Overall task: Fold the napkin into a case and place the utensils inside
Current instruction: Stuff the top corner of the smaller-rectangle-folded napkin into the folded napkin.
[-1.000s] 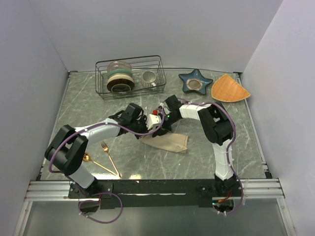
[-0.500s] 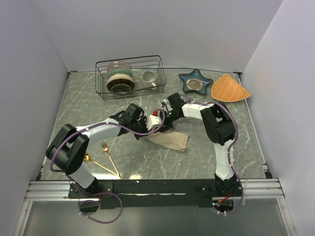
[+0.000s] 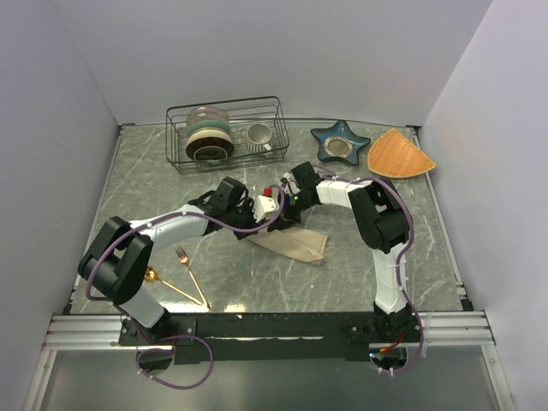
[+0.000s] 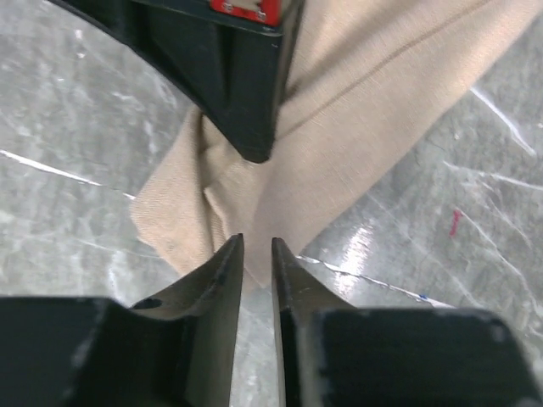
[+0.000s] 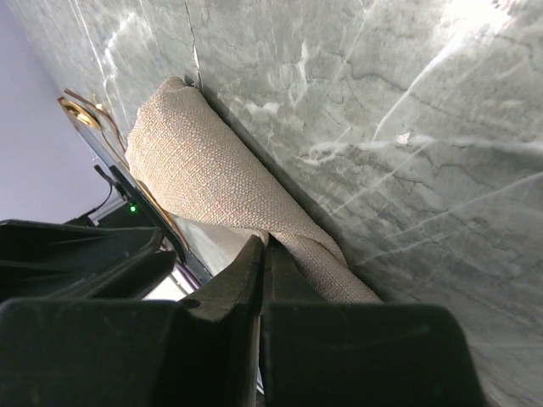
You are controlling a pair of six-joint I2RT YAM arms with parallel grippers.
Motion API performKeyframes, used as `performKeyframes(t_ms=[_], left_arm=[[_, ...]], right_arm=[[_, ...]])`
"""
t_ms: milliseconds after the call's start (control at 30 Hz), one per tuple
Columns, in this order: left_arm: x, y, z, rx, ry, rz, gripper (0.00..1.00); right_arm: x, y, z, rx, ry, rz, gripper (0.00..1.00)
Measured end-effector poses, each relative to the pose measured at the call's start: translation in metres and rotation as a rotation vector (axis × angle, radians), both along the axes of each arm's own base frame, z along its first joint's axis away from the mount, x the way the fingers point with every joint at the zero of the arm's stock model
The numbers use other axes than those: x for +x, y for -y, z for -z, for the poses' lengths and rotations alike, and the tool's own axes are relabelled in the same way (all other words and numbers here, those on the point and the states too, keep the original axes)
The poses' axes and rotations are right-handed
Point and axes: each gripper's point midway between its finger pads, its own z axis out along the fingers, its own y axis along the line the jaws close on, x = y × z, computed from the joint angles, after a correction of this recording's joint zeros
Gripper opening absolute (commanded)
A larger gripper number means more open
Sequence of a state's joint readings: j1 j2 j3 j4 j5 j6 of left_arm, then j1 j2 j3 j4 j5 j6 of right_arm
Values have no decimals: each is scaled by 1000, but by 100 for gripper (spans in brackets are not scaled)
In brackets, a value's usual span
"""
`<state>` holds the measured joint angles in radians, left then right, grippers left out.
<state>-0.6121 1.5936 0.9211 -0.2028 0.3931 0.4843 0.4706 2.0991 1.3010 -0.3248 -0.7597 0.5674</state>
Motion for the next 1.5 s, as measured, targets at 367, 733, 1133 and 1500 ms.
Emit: performKeyframes(t_ms=[367, 733, 1133, 1500], left_arm=[[29, -3, -10, 15, 134, -62, 51], [25, 3, 9, 72, 136, -8, 48], [33, 6, 28, 121, 122, 5, 14], [26, 5, 30, 133, 106, 36, 1]], right_arm=[[0, 0, 0, 1, 0, 0, 0], [0, 0, 0, 2, 0, -1, 0], [0, -1, 0, 7, 6, -9, 0], [-6, -5, 3, 48, -5, -11, 0]])
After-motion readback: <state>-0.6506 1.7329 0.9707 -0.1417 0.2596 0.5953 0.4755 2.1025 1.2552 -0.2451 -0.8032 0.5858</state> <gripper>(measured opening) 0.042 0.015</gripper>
